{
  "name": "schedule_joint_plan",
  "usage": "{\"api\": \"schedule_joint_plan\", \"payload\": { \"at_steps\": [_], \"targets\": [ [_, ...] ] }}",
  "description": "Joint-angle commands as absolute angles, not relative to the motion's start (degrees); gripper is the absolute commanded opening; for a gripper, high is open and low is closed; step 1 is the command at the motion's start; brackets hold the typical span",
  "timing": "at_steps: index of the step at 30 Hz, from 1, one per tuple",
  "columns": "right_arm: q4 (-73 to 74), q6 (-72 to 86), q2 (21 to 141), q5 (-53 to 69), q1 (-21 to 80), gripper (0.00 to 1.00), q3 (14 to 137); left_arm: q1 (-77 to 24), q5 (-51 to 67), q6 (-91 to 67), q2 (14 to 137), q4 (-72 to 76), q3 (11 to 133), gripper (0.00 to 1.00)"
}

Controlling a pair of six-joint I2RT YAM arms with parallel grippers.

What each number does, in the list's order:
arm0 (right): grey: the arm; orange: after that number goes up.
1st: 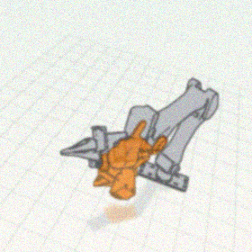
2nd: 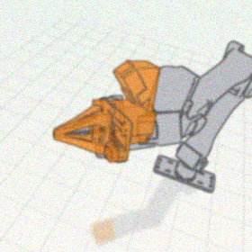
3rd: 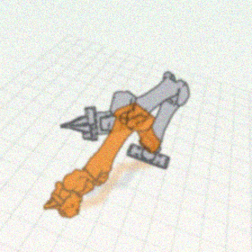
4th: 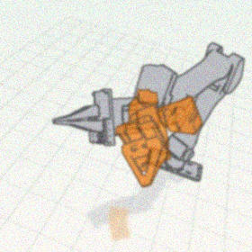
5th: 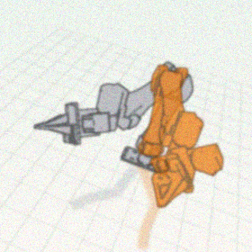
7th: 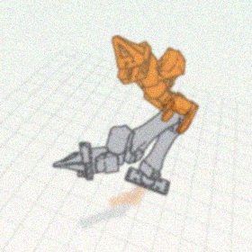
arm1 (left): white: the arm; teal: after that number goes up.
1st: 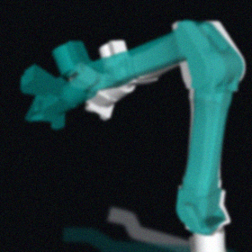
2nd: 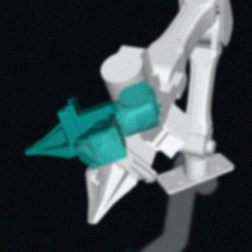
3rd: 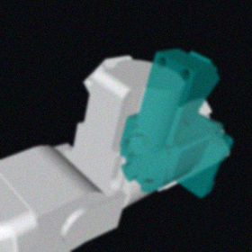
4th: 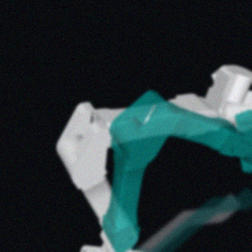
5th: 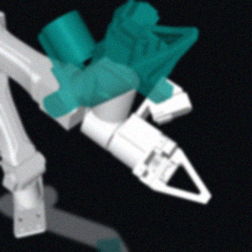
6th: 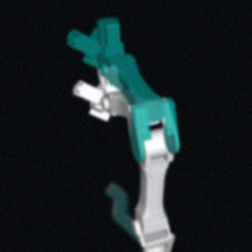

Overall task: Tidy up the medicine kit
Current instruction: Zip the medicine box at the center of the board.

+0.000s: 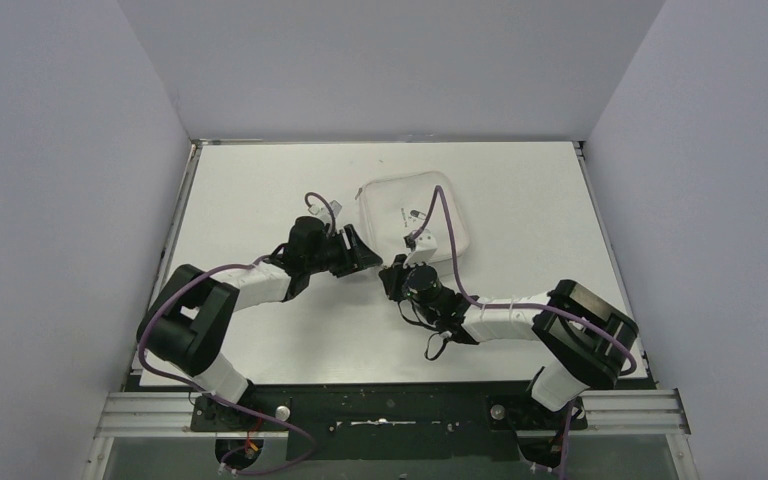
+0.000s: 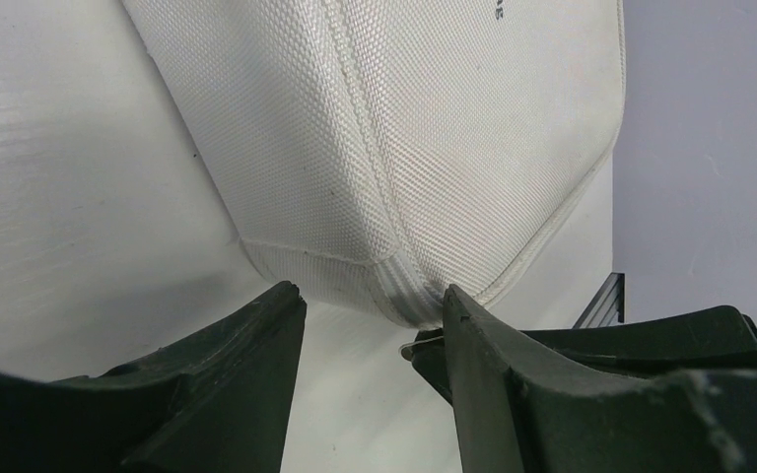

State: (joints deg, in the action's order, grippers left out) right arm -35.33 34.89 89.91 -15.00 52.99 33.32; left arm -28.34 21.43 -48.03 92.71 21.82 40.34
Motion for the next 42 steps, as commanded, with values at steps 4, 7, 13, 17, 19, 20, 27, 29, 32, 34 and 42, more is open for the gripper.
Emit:
{"api": "schedule_joint_plan", "payload": {
  "at_steps": [4, 7, 13, 17, 19, 20, 27, 29, 32, 34, 42],
  "targets": [
    [-34.7, 34.62, 85.62, -22.27, 53.01, 0.0, 31.36, -28.57, 16.72, -44.44, 94.96, 15.94, 43.8, 0.48],
    [-31.82, 34.83, 84.42, -23.41, 53.08, 0.0, 30.03, -28.48, 16.39, -42.93, 95.91, 14.55, 45.27, 0.46],
    [-28.67, 33.03, 82.21, -25.65, 52.82, 0.0, 28.53, -28.33, 14.85, -39.95, 97.65, 10.83, 47.18, 0.45],
    [-27.45, 31.91, 80.69, -25.04, 51.6, 0.0, 27.68, -28.13, 14.38, -39.26, 98.62, 10.63, 46.91, 0.45],
    [-27.28, 31.46, 79.84, -24.7, 50.8, 0.0, 27.16, -28.09, 13.97, -38.56, 99.36, 10.48, 47.0, 0.44],
    [-27.43, 31.15, 79.36, -24.7, 50.55, 0.0, 26.76, -28.08, 13.83, -38.13, 99.82, 10.19, 47.28, 0.44],
    [-27.83, 28.1, 77.75, -21.32, 46.12, 0.0, 24.33, -27.78, 13.03, -35.93, 101.62, 7.52, 49.34, 0.43],
    [-27.41, 27.34, 77.19, -20.63, 44.07, 0.0, 23.54, -27.65, 12.6, -35.32, 101.51, 6.97, 49.42, 0.43],
    [-26.75, 26.24, 75.25, -19.78, 41.02, 0.0, 22.46, -27.38, 12.95, -35.34, 101.63, 7.24, 49.32, 0.43],
    [-25.84, 24.96, 74.33, -19.65, 40.09, 0.0, 22.48, -27.33, 14.04, -35.83, 102.02, 7.54, 49.3, 0.42],
    [-30.22, 22.53, 73.28, -13.21, 37.17, 0.0, 19.69, -27.27, 14.77, -35.84, 101.9, 6.06, 50.98, 0.42]
  ]
}}
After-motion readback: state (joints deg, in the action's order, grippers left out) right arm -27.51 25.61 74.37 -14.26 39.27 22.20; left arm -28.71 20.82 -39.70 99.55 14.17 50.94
